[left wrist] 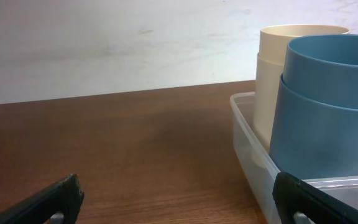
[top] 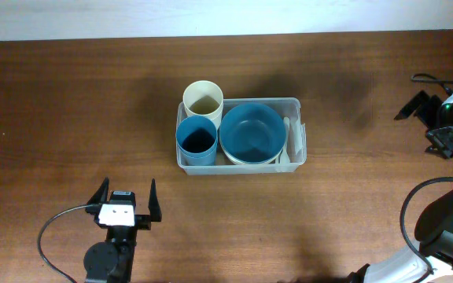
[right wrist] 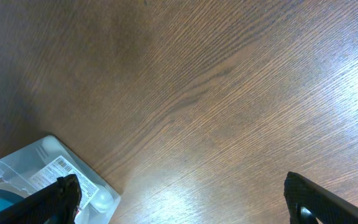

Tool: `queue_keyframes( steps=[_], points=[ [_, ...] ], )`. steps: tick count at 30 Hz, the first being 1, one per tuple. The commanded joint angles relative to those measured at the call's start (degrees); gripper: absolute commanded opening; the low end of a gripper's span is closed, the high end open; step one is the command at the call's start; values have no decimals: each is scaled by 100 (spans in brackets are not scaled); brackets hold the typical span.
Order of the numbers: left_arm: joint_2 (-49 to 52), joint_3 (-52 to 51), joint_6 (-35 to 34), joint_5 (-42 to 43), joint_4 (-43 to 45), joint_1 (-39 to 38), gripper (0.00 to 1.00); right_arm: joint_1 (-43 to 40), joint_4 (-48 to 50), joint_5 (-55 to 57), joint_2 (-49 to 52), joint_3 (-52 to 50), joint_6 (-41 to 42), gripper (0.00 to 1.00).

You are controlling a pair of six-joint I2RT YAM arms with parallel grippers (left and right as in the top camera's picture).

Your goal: Pack container

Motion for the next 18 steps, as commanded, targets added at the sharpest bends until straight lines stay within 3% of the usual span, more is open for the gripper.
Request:
queue_keyframes(
  steps=[1, 10, 18],
  points=[
    [-50, -22, 72, -24, -7, 24, 99, -15, 0, 52, -105, 55, 46, 99],
    [-50, -22, 70, -24, -7, 24, 99, 398, -44, 732, -7, 52, 39, 99],
    [-50, -22, 70, -26, -7, 24, 99, 2033, 162, 3469, -118, 20, 42, 99]
  ],
)
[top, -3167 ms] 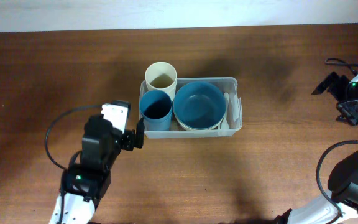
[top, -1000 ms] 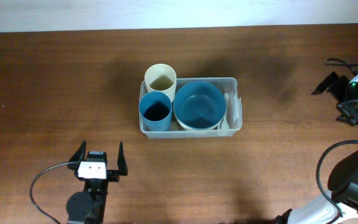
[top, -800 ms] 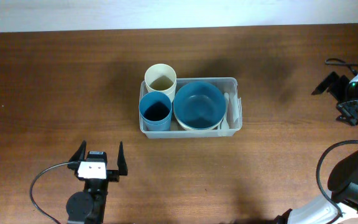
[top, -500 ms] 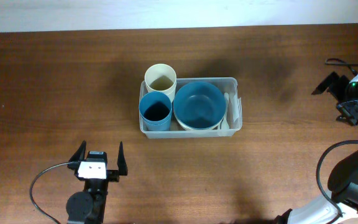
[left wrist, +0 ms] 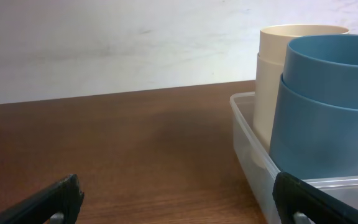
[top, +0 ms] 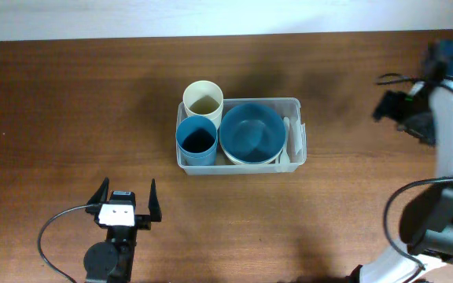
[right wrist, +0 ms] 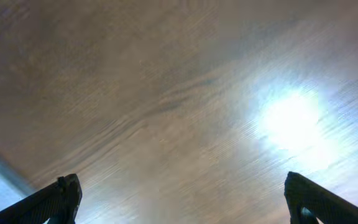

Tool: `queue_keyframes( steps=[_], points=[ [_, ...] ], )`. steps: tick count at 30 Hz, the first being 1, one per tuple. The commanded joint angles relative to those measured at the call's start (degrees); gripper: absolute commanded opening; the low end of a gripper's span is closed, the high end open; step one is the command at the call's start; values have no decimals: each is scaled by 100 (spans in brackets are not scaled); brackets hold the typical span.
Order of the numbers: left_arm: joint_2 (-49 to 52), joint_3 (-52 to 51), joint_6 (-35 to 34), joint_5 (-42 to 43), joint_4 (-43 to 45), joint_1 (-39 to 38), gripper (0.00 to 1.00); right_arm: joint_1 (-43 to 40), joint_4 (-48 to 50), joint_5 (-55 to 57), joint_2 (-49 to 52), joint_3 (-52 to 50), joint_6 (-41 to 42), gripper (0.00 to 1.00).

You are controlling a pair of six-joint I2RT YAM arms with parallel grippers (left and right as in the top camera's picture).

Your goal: Pack container

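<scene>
A clear plastic container [top: 296,106] sits mid-table. Inside it stand a cream cup [top: 203,98] and a blue cup [top: 197,141] on the left, a blue bowl [top: 251,132] in the middle, and white cutlery [top: 288,141] along the right wall. The left wrist view shows the blue cup [left wrist: 328,112], the cream cup [left wrist: 272,68] and the container wall [left wrist: 253,162] at its right. My left gripper [top: 124,203] rests open near the front edge, left of the container. Far right, my right gripper [top: 403,108] is raised and open, with bare wood between its fingers [right wrist: 64,196].
Brown wooden table [top: 69,118] with a pale wall along its far edge. Cables [top: 49,236] loop beside the left arm at the front. The right wrist view is blurred, showing wood grain and a bright glare spot [right wrist: 291,118].
My right gripper has moved left and slightly toward the far edge, its arm now stretched along the right side; the container corner has left its wrist view. The left arm has not moved.
</scene>
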Motion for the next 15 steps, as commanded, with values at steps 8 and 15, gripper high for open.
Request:
queue_keyframes(
  steps=[8, 15],
  points=[
    [-50, -22, 70, -24, -7, 24, 100, 1939, 1259, 1091, -1126, 15, 52, 99],
    [-50, -22, 70, -24, -7, 24, 100, 2608, 2468, 990, -2618, -216, 55, 99]
  ],
)
